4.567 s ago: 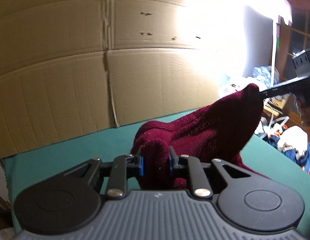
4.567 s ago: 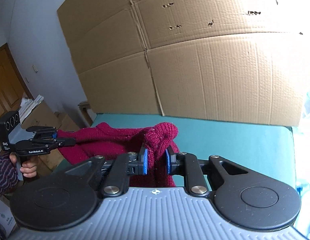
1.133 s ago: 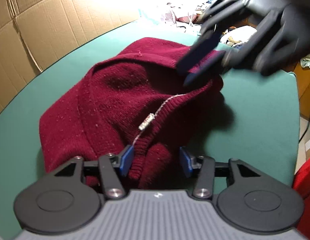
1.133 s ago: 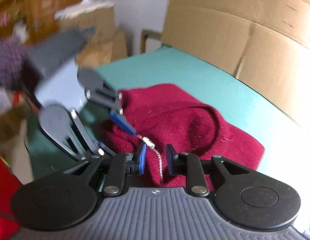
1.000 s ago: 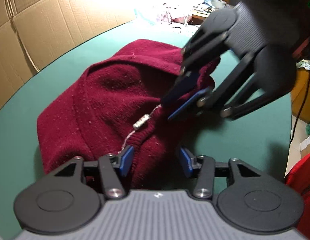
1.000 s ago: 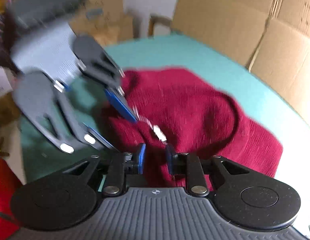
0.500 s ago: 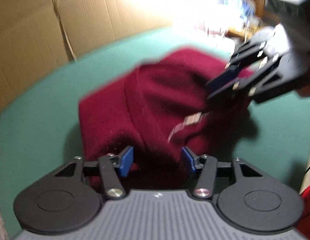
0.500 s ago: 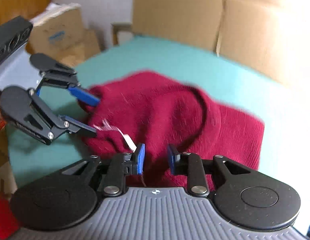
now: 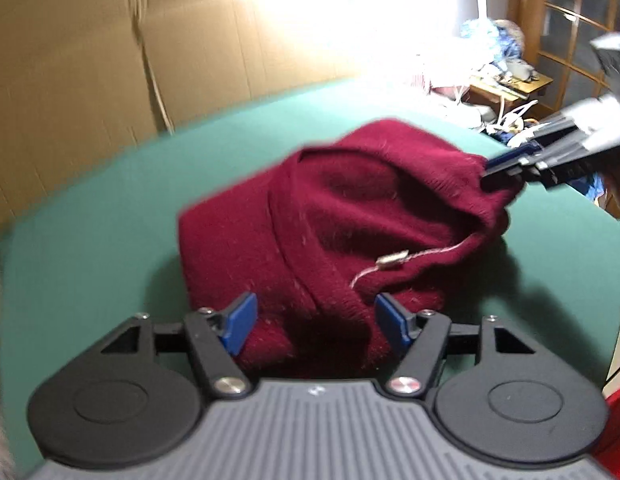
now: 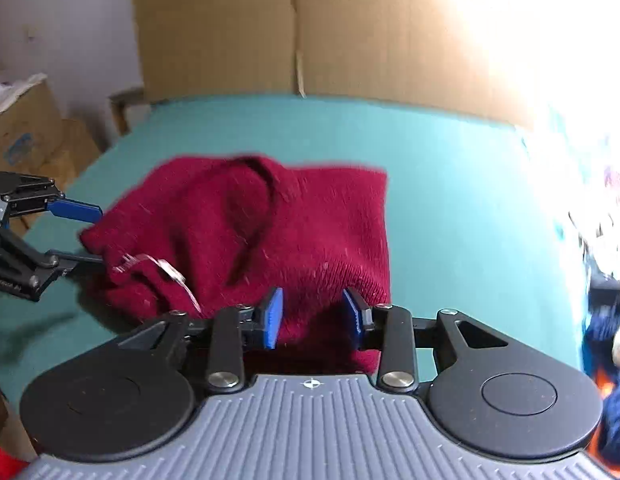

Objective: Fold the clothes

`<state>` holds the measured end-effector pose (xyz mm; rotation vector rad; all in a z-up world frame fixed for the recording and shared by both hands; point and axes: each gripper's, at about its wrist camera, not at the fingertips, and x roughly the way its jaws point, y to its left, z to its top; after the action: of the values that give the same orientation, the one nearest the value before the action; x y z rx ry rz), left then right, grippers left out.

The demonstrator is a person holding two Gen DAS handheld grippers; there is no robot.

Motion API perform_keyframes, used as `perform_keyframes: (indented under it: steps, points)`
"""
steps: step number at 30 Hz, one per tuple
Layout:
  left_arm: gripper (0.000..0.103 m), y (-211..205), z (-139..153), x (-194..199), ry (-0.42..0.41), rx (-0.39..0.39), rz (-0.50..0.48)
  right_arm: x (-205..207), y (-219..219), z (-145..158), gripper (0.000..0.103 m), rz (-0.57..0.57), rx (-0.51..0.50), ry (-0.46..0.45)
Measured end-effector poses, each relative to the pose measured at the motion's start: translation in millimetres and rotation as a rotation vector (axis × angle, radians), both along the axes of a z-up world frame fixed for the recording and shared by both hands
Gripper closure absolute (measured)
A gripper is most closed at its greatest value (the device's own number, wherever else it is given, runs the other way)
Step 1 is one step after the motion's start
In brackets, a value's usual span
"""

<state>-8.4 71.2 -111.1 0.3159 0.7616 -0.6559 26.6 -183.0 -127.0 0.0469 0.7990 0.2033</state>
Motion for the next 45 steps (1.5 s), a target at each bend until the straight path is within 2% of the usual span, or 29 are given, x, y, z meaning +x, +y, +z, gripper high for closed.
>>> perform_keyframes:
  steps: [2,4,6,8,10,12,15,18,21,23,25,27,29,30,32,35,36,39,41,43,45]
  points:
    - [0.030,-7,-12,5,0.036,0.009,-0.006,2,-3,-11,0.067,-0.032,-0.002,0.021]
    - [0.016,-16,-17,-6,0.016,0.024,-0.055,5,1,-21,0.065,-0.055,-0.010,0.032]
    - [0.014,-22,-20,-16,0.004,0.043,-0.084,9,5,-30,0.061,-0.072,0.000,0.023]
    - [0.018,-22,-14,-20,0.001,0.049,-0.103,9,8,-24,0.061,-0.048,-0.029,0.023]
    - [0.030,-17,1,-17,0.000,0.017,-0.099,5,3,-7,0.066,-0.045,-0.024,-0.012]
    - [0.030,-6,25,-10,-0.037,-0.054,-0.073,7,-6,13,0.066,-0.058,0.014,-0.070]
    - [0.028,4,49,15,-0.084,-0.150,-0.007,37,-4,28,0.070,-0.056,0.019,-0.115]
    - [0.034,-4,45,54,-0.116,-0.133,0.084,82,11,22,0.079,-0.043,-0.037,-0.118]
    - [0.058,-16,19,95,-0.069,-0.077,0.182,117,25,6,0.086,-0.043,-0.053,-0.077]
    - [0.058,-22,3,107,-0.032,-0.058,0.208,132,26,0,0.087,-0.065,-0.069,-0.052]
    - [0.058,-22,-9,104,-0.011,-0.073,0.220,137,22,-8,0.087,-0.095,-0.116,-0.025]
    - [0.058,-16,-14,85,-0.032,-0.097,0.217,134,13,-23,0.087,-0.105,-0.136,-0.011]
    - [0.051,-12,-18,65,-0.049,-0.120,0.206,124,7,-27,0.086,-0.103,-0.114,-0.045]
    - [0.046,-12,-20,60,-0.057,-0.118,0.198,122,6,-27,0.086,-0.100,-0.118,-0.047]
    - [0.045,-14,-16,59,-0.064,-0.095,0.180,121,6,-22,0.086,-0.094,-0.123,-0.057]
    - [0.044,-13,-3,67,-0.070,-0.099,0.176,111,0,-4,0.085,-0.151,-0.029,-0.107]
    - [0.040,-10,1,71,-0.078,-0.100,0.181,100,-2,1,0.085,-0.157,0.013,-0.120]
    - [0.041,-3,0,78,-0.066,-0.089,0.187,65,5,8,0.084,-0.109,0.053,-0.121]
    - [0.041,-1,-9,78,-0.032,-0.074,0.182,45,12,4,0.084,-0.072,0.047,-0.094]
    - [0.041,2,-6,70,-0.041,-0.083,0.186,36,16,-12,0.083,-0.072,0.020,-0.050]
    - [0.041,5,-3,63,-0.050,-0.092,0.190,31,14,-22,0.083,-0.091,-0.009,-0.078]
